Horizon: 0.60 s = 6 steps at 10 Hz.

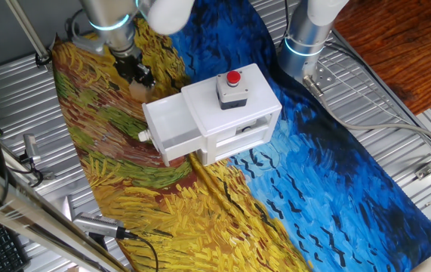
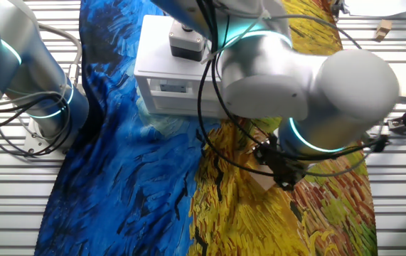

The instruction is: Take something out of a drawer

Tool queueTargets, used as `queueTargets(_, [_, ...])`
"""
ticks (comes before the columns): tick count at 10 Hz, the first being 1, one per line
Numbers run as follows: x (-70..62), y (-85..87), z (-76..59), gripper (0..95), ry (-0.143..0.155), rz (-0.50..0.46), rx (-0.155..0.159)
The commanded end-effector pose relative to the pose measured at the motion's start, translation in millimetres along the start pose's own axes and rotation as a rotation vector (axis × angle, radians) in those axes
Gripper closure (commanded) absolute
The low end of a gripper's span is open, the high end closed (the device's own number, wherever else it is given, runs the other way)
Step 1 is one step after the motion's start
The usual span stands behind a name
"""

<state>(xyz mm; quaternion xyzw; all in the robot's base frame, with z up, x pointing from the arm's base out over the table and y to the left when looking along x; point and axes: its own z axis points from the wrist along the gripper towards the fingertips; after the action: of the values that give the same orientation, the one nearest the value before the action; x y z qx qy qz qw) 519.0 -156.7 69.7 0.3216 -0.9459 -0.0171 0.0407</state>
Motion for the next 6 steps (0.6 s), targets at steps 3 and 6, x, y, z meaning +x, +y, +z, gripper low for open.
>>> queueTargets(3, [4.8, 9.3, -54.1, 38.0, 0.007, 0.007, 0.009])
queueTargets(6, [9.9, 23.5, -88.7, 95.0, 0.029, 0.132, 0.047])
